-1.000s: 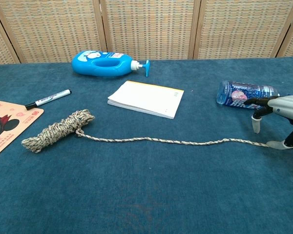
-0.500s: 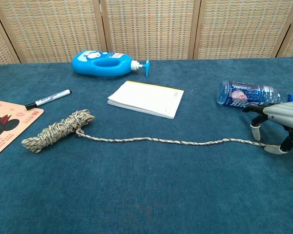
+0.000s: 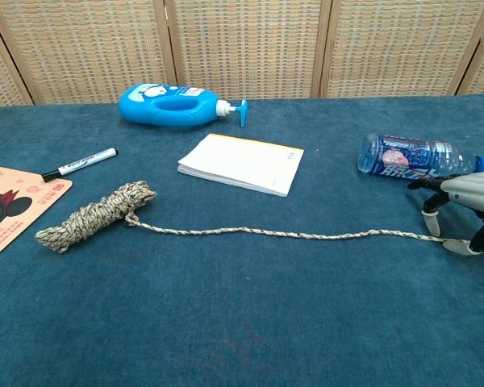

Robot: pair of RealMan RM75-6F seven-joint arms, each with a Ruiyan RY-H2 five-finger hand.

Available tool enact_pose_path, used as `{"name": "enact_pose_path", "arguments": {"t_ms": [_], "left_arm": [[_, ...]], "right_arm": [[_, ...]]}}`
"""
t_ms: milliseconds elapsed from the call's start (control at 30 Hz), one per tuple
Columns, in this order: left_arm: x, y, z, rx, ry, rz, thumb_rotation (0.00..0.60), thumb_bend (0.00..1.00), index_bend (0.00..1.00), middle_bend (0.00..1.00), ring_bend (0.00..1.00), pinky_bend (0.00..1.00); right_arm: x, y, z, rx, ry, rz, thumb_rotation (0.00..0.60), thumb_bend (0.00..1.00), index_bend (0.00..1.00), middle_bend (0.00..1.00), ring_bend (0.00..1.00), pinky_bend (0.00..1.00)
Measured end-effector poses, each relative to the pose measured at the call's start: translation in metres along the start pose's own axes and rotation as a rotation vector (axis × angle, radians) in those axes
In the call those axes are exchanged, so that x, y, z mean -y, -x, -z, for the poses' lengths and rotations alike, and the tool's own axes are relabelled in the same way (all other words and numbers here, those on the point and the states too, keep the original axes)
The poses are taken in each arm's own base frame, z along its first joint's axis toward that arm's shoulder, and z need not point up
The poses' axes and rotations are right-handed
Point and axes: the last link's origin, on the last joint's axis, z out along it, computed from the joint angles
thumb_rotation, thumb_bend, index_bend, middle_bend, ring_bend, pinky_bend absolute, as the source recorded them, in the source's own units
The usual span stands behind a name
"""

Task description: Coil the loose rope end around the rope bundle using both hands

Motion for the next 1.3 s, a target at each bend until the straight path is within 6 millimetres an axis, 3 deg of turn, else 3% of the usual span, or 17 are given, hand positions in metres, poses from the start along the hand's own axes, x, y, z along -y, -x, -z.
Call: {"name": "enact_pose_path", "arguments": {"t_ms": [267, 733, 1033, 1300], "left_arm": [[-0.001, 0.001, 0.000, 0.001, 0.003, 0.000, 0.600, 0.00, 0.00, 0.00, 0.00, 0.00], [-0.006, 0.004, -0.003, 0.022, 0.019, 0.001, 0.600, 0.00, 0.00, 0.00, 0.00, 0.00], [-0.029, 0.012, -0.012, 0.079, 0.065, 0.011, 0.600, 0.03, 0.00, 0.00, 0.00, 0.00], [-0.074, 0.038, -0.035, 0.173, 0.082, 0.008, 0.600, 0.05, 0.00, 0.00, 0.00, 0.00]], "right_arm": [[-0.001, 0.000, -0.001, 0.009, 0.006, -0.008, 0.600, 0.44, 0.58, 0.00, 0.00, 0.00], [-0.001, -0.004, 0.012, -0.057, -0.016, -0.043, 0.600, 0.45, 0.63, 0.00, 0.00, 0.00], [-0.002, -0.014, 0.036, -0.164, -0.062, -0.053, 0.600, 0.45, 0.64, 0.00, 0.00, 0.00], [0.002, -0.018, 0.051, -0.234, -0.108, -0.054, 0.600, 0.45, 0.64, 0.00, 0.00, 0.00]]}}
